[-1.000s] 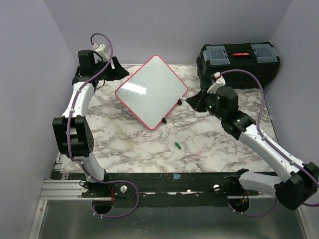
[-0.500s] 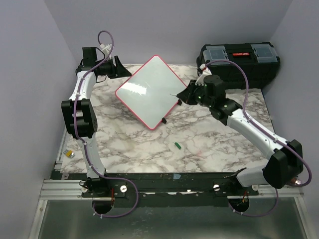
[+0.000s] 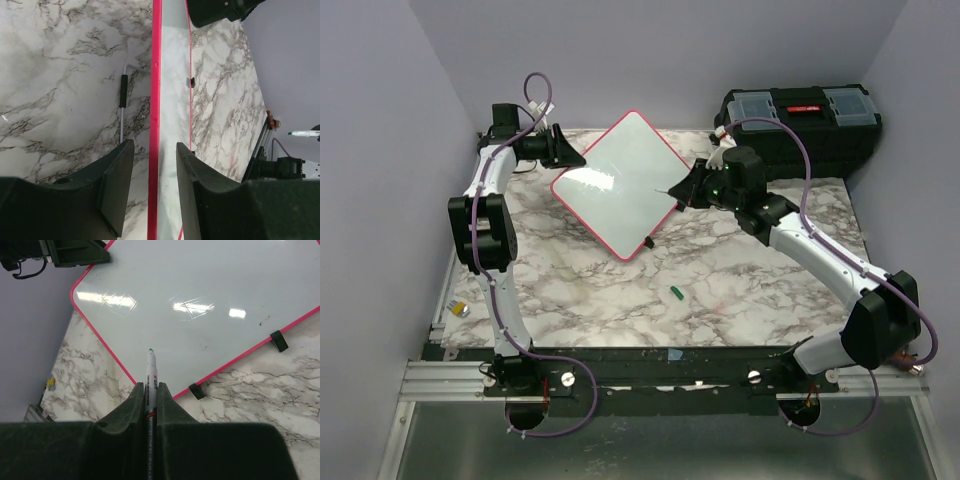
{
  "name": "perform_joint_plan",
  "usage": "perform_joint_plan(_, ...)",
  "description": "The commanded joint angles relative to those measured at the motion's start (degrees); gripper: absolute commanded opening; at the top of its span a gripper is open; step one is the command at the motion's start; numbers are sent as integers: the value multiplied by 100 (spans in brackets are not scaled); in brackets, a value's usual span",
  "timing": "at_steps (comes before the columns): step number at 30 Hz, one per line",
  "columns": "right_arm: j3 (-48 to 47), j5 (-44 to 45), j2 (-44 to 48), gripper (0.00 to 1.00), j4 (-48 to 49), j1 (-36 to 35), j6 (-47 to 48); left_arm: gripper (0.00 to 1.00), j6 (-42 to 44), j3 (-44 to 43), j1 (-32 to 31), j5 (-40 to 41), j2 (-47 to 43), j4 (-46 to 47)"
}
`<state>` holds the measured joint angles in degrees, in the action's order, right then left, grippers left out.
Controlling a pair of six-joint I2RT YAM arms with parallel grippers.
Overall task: Write a sentence on the whiteboard
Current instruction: Hold the whiteboard on the whiteboard stand.
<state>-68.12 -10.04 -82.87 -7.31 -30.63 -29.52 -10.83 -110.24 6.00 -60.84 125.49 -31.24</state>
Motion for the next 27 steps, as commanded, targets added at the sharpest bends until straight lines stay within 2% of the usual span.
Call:
perform_joint_plan(1,-103,-99,98,1,54,18,-45,39,-58,4,1,-382,24,211)
perform_joint_plan(13,-284,-164,-15,1,62,14,37,33,24,-217,-95,-605,267,-60)
perform_joint_plan(22,-437,-357,-135,1,182,15,-12,2,-68,-244,-160,-512,222,8)
perform_joint_plan(27,-504,-743,-292,1,405,11,125,0,-179,-313,-212,-293,137,-53)
